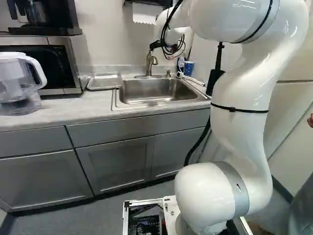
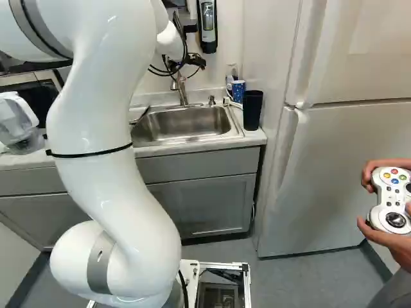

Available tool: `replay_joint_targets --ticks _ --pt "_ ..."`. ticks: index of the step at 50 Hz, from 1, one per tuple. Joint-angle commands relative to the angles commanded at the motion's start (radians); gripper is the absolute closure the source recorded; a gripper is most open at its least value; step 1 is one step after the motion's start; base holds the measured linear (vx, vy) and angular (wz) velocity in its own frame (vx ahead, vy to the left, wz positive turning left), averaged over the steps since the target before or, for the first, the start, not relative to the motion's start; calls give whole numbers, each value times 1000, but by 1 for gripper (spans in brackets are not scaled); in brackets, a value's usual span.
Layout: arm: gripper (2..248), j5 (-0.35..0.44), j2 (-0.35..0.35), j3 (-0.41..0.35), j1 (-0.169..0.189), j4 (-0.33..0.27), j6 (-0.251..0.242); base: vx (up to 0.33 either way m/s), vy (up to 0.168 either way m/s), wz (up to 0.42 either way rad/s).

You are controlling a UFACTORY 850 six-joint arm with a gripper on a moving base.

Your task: Rinse the cup and place it in the tray

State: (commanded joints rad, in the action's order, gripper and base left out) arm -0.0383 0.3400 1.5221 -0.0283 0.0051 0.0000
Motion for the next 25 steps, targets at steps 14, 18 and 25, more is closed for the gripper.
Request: replay_joint_targets --ticks 14,18,25 --pt "3 -46 52 62 -4 8 0 0 0 0" --pt "3 -51 60 71 -4 10 0 0 0 0" --pt "3 -51 69 82 -4 10 0 0 0 0"
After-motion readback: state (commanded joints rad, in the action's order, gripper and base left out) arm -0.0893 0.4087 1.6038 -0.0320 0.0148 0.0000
